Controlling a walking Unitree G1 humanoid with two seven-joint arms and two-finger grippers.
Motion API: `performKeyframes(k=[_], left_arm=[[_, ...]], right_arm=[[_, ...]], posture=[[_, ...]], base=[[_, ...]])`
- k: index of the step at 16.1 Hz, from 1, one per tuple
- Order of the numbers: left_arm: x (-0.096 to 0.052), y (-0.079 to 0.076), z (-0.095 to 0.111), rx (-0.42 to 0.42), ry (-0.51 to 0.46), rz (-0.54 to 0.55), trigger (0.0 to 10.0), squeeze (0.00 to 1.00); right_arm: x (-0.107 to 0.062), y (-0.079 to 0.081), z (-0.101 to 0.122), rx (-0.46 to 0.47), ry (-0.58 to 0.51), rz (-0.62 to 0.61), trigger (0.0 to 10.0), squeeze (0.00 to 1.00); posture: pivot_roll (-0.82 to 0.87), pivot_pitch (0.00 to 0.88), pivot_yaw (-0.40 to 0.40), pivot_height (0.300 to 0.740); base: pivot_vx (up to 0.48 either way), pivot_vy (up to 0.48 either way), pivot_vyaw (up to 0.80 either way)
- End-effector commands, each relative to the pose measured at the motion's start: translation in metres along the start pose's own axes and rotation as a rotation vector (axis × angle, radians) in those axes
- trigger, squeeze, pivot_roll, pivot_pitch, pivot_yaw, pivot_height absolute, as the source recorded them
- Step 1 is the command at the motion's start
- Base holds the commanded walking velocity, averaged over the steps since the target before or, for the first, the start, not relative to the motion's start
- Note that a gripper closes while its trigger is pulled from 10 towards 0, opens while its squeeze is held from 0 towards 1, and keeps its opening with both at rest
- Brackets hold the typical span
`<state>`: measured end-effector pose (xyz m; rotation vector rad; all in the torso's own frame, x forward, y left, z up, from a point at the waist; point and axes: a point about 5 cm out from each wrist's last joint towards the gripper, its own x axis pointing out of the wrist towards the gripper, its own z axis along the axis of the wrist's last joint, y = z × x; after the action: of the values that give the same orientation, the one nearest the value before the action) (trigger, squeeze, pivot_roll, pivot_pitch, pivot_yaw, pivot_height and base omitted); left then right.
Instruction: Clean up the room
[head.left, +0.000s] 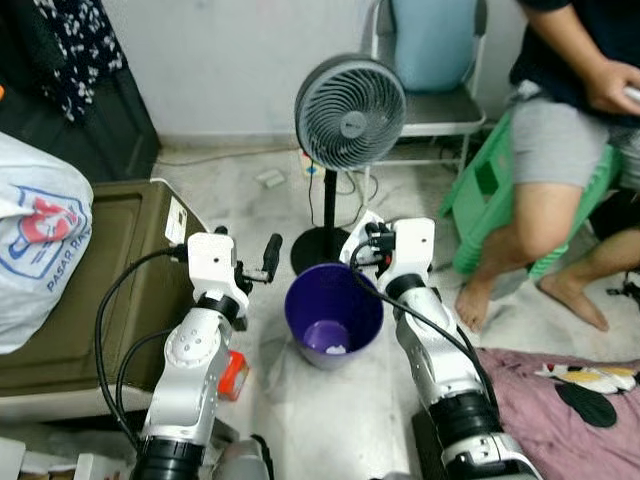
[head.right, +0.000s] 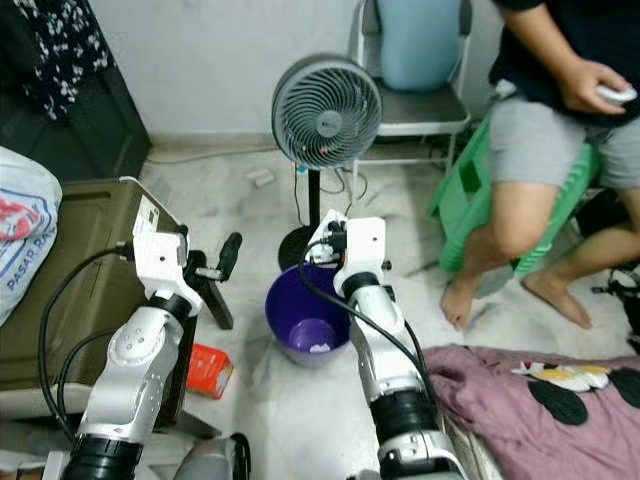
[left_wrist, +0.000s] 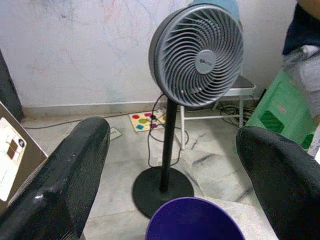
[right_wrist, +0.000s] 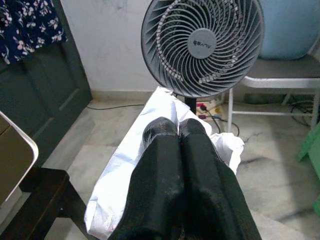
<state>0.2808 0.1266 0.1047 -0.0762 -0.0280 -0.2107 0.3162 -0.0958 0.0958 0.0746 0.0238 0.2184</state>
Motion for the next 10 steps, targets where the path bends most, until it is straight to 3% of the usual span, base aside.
performKeyframes(k=[1,10], left_arm=[[0.0002,-0.0002,0.0014,0.004,-0.005,-0.004,10.0,0.0],[-0.0002,0.0006,0.0013,0.008,-0.005,0.0,10.0,0.0]], right_arm=[[0.0017,-0.0004,0.0022,0.005,-0.01,-0.005,10.0,0.0],[0.0025,0.0037,0.0031,-0.038,-0.021,0.022,10.0,0.0]], posture=[[0.09,0.072,0.011,0.74],[0.09,0.068,0.007,0.74]], base=[[0.304,0.0,0.0],[0.306,0.0,0.0]])
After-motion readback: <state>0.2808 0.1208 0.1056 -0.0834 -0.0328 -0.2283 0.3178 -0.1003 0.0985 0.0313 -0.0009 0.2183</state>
